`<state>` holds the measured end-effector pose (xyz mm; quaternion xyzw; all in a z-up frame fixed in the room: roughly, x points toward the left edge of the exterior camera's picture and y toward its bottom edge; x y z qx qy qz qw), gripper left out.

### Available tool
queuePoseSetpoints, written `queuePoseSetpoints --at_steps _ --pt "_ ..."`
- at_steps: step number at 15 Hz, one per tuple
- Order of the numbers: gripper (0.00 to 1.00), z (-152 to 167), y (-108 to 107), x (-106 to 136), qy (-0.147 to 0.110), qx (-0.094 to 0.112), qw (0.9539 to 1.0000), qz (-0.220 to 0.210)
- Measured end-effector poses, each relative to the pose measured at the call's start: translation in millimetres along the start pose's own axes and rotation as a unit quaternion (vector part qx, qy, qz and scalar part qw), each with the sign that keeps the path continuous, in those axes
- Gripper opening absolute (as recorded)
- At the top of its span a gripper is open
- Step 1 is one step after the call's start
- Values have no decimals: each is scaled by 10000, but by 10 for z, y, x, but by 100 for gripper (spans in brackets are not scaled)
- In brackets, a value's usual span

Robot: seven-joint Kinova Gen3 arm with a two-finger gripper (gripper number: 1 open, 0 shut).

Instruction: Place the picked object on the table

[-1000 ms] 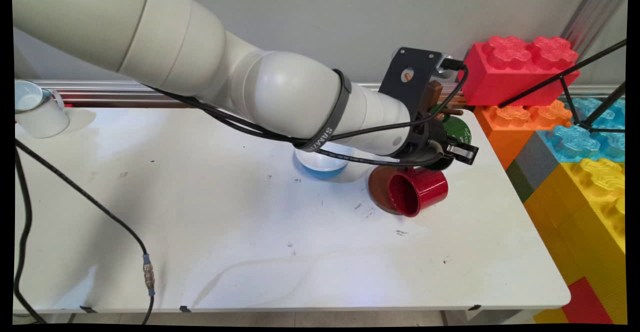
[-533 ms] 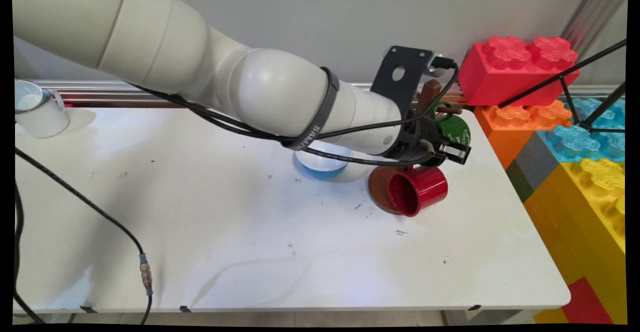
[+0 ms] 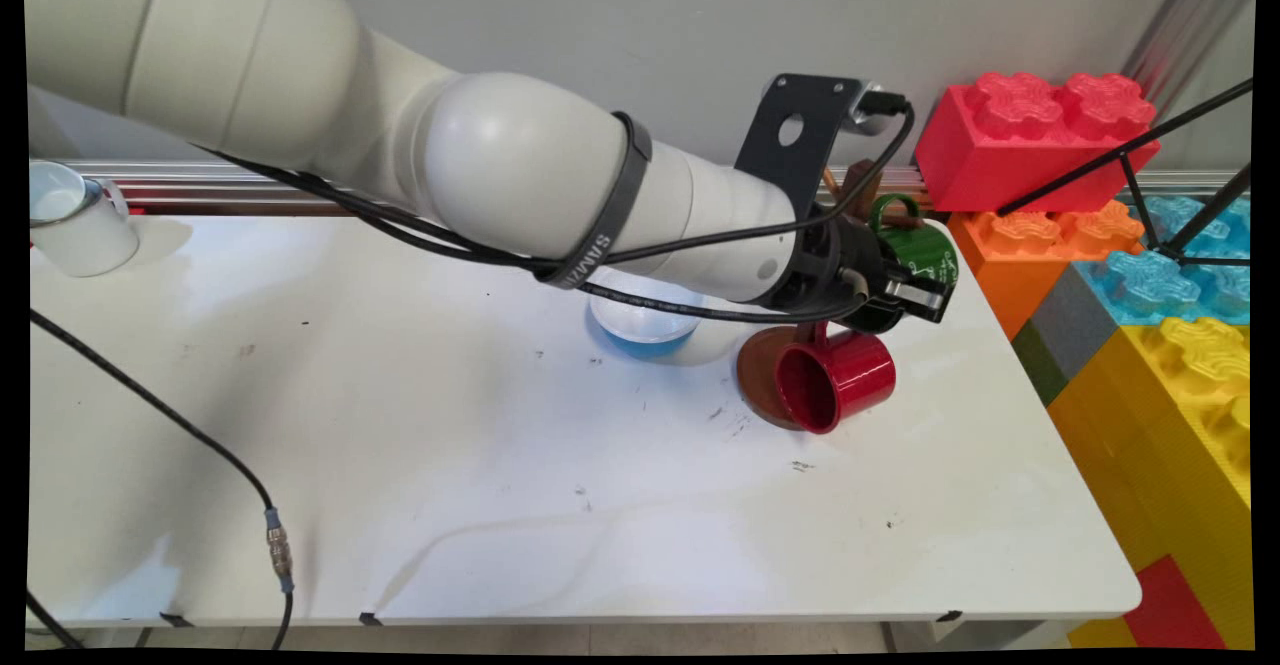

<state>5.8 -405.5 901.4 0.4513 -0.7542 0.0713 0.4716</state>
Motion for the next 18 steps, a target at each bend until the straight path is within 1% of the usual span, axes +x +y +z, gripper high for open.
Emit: queuePoseSetpoints --at_steps 5,13,15,18 --pt "0 -115 88 20 -23 -186 9998 -81" --pt "0 -306 258 -33 -183 -527 9981 -246" --pt "0 -372 290 -46 -253 -617 9975 -246" --pt "0 -481 276 -54 -441 -662 9968 -112"
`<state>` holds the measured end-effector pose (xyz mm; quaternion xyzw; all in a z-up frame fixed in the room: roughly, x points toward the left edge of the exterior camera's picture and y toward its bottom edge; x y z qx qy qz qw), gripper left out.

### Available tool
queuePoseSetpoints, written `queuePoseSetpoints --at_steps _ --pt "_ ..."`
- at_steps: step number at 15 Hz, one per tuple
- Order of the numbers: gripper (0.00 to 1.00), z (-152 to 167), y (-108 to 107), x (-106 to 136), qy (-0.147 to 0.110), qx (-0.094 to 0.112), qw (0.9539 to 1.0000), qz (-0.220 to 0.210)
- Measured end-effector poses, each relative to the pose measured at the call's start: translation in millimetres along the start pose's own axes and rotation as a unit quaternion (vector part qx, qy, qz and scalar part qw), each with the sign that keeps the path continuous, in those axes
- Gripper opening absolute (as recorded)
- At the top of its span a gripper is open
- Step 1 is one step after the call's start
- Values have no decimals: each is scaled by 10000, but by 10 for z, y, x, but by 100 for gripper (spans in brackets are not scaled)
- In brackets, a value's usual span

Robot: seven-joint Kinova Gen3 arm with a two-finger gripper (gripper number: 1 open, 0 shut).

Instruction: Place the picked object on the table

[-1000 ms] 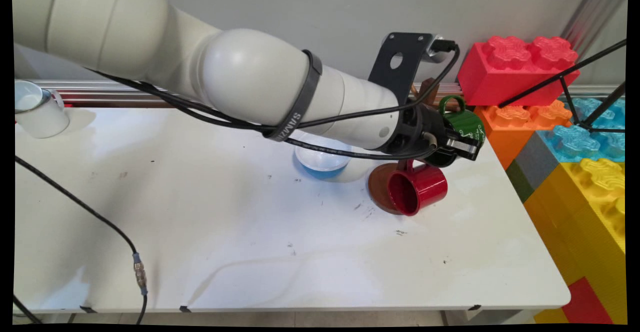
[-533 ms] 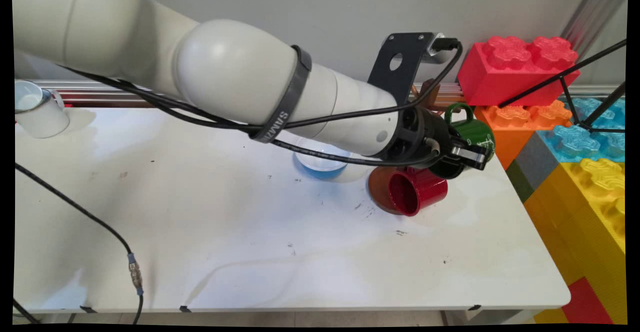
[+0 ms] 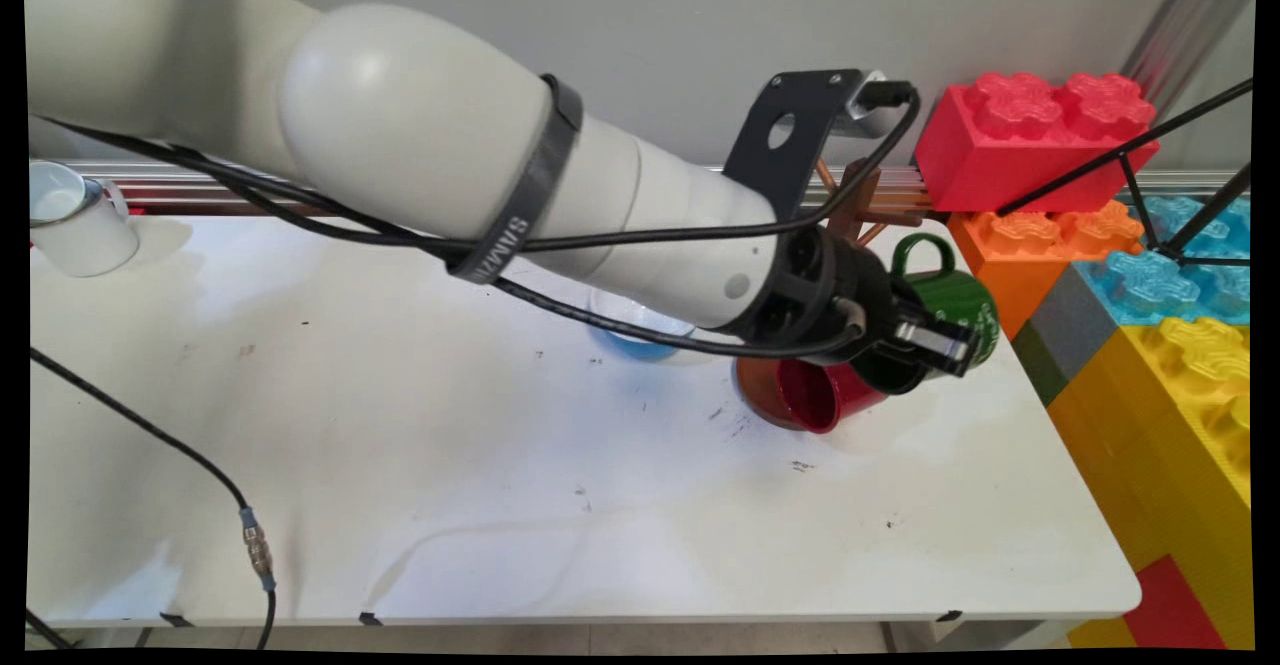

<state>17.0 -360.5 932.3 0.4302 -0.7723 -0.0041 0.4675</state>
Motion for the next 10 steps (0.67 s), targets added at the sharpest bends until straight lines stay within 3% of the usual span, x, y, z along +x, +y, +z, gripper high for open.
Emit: queuePoseSetpoints --at_steps 5,10 --pt "0 -203 -94 57 -387 75 9987 331" --pt "0 -410 -216 167 -832 188 9939 694"
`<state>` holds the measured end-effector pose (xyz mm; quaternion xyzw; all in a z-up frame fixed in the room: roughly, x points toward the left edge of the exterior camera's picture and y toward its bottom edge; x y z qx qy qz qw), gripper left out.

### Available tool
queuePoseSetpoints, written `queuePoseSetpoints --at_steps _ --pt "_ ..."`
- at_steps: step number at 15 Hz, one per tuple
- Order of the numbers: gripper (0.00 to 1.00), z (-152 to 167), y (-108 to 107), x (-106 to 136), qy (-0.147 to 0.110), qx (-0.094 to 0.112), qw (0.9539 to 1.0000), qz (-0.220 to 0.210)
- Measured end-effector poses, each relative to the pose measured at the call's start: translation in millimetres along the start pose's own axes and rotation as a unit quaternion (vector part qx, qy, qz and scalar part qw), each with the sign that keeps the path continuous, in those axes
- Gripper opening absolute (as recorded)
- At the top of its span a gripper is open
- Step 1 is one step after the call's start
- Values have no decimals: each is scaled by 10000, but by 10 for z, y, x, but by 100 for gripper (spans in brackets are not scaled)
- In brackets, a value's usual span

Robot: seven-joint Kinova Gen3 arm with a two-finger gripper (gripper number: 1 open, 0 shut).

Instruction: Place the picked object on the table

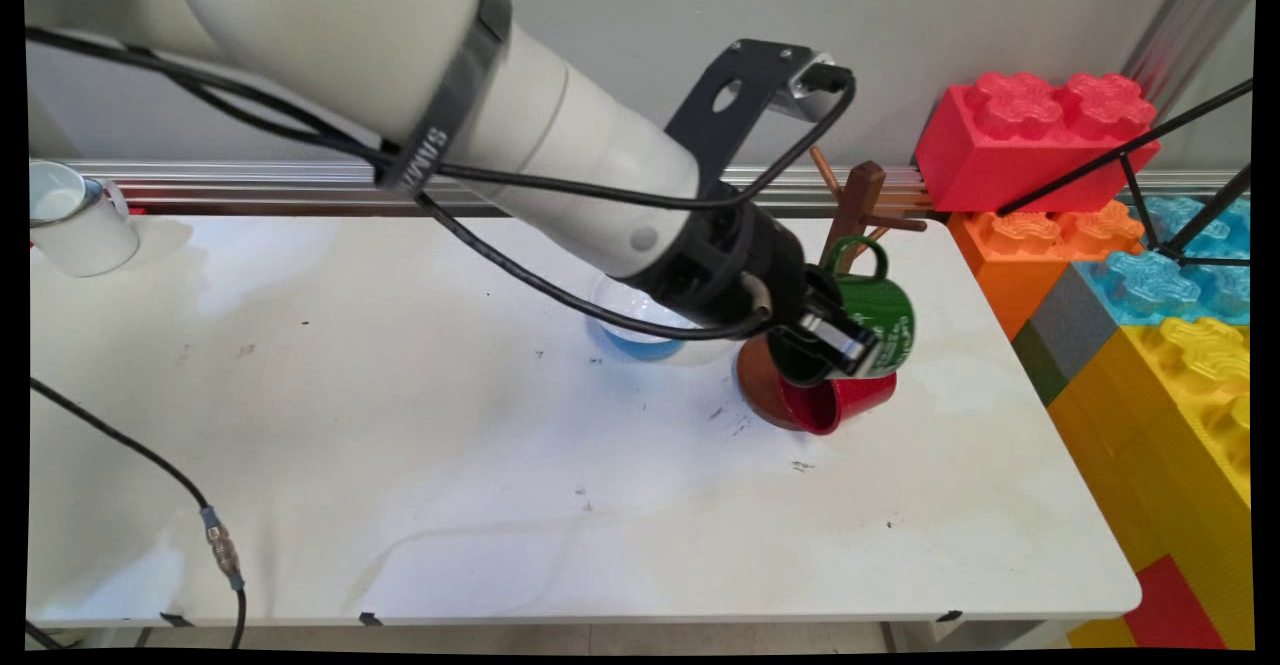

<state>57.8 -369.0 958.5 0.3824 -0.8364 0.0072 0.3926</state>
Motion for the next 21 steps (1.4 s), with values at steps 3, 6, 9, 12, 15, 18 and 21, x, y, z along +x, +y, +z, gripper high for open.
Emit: queuePoseSetpoints --at_steps 3,6,9,12,15,18,21 --pt "0 -114 -88 30 -250 80 9995 193" --pt "0 -231 -201 52 -575 151 9972 457" --pt "0 -282 -284 55 -823 192 9944 630" --pt "0 -309 -404 55 -1176 259 9888 883" --pt "0 -297 -496 53 -1427 316 9837 1049" --pt "0 -261 -593 46 -1666 404 9776 1224" --pt "0 -205 -677 14 -1897 506 9708 1378"
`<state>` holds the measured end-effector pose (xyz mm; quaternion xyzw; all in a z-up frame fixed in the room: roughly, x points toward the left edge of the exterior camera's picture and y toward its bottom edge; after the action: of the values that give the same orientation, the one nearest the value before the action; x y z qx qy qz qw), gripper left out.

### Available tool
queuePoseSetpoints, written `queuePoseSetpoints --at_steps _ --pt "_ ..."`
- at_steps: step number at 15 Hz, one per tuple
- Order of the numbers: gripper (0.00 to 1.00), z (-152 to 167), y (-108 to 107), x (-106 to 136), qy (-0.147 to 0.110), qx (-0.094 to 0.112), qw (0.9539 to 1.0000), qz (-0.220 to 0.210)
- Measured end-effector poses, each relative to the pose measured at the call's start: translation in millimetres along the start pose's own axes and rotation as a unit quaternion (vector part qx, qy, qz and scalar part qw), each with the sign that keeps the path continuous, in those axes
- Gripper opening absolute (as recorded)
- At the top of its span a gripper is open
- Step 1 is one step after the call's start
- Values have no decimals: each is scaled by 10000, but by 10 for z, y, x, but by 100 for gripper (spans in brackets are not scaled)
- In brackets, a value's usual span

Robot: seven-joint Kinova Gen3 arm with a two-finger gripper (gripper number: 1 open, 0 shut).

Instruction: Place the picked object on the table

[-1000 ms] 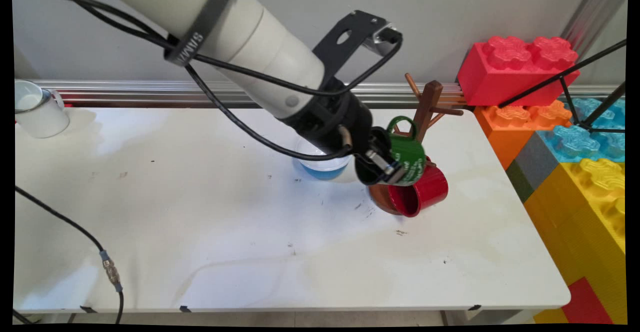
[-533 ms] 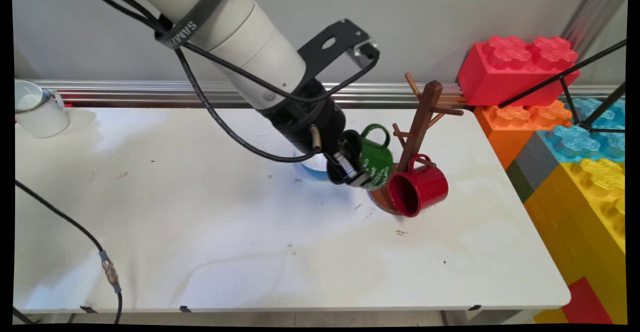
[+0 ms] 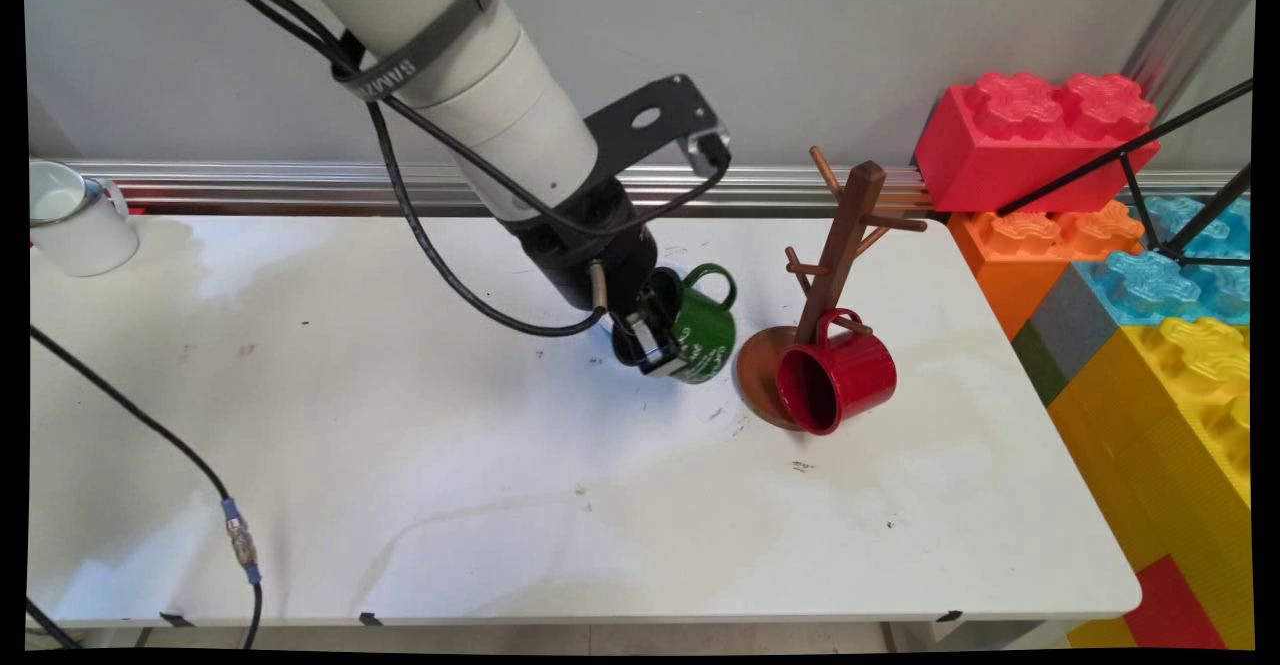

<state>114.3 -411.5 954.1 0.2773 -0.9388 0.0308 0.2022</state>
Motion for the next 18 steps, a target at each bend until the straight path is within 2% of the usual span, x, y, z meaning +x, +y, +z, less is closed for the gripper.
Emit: queuePoseSetpoints --at_steps 8,12,18 --pt "0 347 -85 -129 -760 212 9967 200" --pt "0 585 -123 -218 -1254 346 9911 266" --pt "0 874 -117 -291 -1807 404 9822 319"
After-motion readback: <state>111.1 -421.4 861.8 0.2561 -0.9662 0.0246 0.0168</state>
